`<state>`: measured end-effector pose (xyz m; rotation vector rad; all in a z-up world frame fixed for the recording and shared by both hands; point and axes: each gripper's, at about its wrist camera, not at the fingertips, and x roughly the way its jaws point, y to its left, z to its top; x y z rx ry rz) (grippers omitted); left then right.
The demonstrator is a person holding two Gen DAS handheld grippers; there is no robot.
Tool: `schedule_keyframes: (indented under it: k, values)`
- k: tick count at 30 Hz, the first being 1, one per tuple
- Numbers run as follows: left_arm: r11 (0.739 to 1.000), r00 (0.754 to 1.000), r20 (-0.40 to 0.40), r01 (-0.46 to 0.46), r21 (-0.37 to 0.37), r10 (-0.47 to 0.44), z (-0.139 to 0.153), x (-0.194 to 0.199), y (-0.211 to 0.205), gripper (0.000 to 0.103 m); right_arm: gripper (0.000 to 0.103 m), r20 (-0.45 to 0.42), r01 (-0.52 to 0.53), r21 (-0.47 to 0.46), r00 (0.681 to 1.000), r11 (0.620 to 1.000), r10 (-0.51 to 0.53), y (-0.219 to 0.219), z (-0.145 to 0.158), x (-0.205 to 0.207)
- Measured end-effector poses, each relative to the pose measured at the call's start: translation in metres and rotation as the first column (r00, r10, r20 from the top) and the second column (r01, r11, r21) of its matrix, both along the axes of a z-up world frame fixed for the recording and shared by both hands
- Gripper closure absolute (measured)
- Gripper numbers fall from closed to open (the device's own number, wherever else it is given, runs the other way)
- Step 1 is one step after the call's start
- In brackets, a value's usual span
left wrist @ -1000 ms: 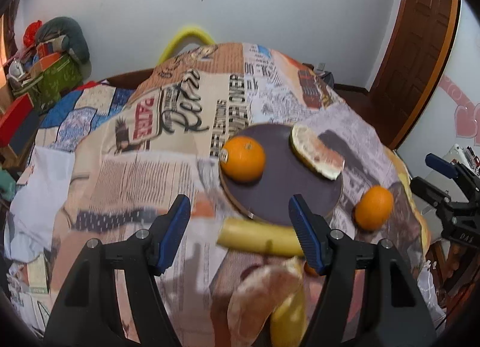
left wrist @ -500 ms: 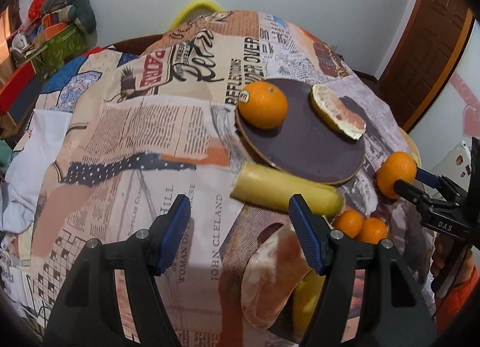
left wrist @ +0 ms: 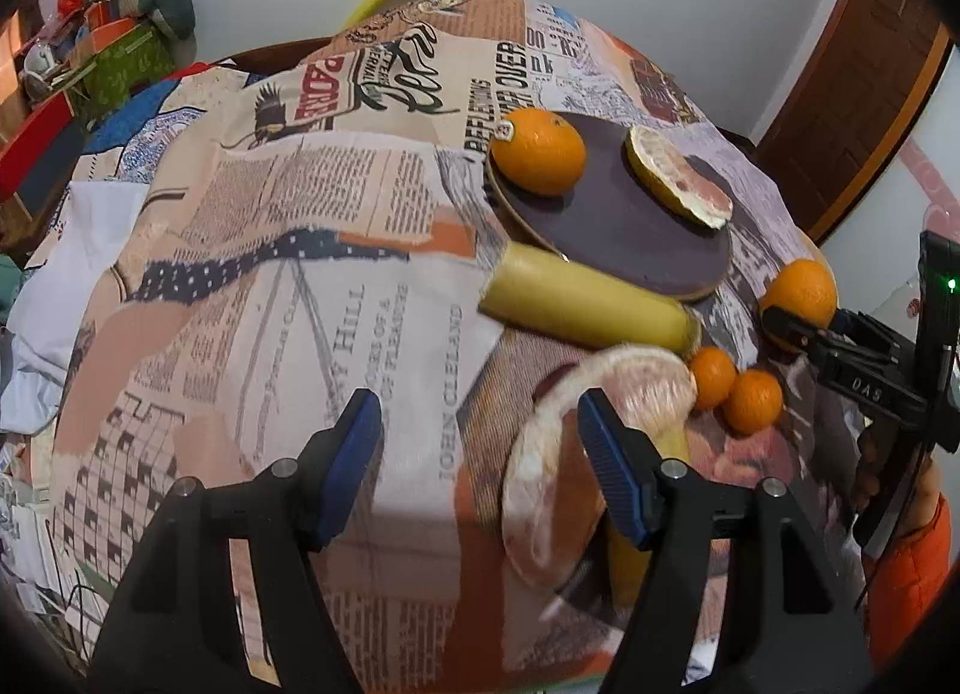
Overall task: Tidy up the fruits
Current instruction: 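Grasp a second large orange with the right gripper while the left gripper grasps another pomelo segment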
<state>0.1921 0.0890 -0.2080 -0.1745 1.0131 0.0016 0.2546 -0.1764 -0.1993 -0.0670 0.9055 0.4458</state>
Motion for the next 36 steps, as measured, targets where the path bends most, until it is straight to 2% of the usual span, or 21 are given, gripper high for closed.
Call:
schedule_keyframes:
  k: [10, 13, 25, 29, 33, 36]
  values:
    - [0.999, 0.998, -0.028, 0.05, 0.003, -0.049, -0.008, -0.019, -0.014, 0.03, 0.036, 0.005, -0.031, 0.025, 1.0, 0.999, 0.03, 0.003, 0.012, -0.021]
    - [0.998, 0.999, -0.017, 0.049, 0.044, -0.048, -0.011, -0.016, -0.02, 0.029, 0.036, 0.011, -0.035, 0.035, 0.999, 0.999, 0.034, 0.003, 0.016, -0.025]
    - [0.996, 0.999, -0.022, 0.038, 0.084, -0.036, -0.023, 0.016, -0.019, 0.029, 0.036, 0.035, -0.05, 0.053, 0.998, 0.997, 0.048, 0.006, 0.027, -0.03]
    - [0.994, 0.998, -0.013, 0.057, 0.096, -0.056, -0.024, 0.024, -0.023, 0.035, 0.036, 0.033, -0.058, 0.054, 0.998, 0.997, 0.056, 0.006, 0.026, -0.029]
    - [0.993, 0.997, -0.015, 0.078, 0.085, -0.077, -0.025, 0.031, -0.028, 0.057, 0.036, 0.027, -0.062, 0.053, 0.998, 0.997, 0.06, 0.007, 0.024, -0.027]
    - [0.992, 0.997, -0.01, 0.083, 0.091, -0.083, -0.025, 0.032, -0.03, 0.058, 0.036, 0.026, -0.065, 0.054, 0.998, 0.996, 0.064, 0.008, 0.024, -0.028]
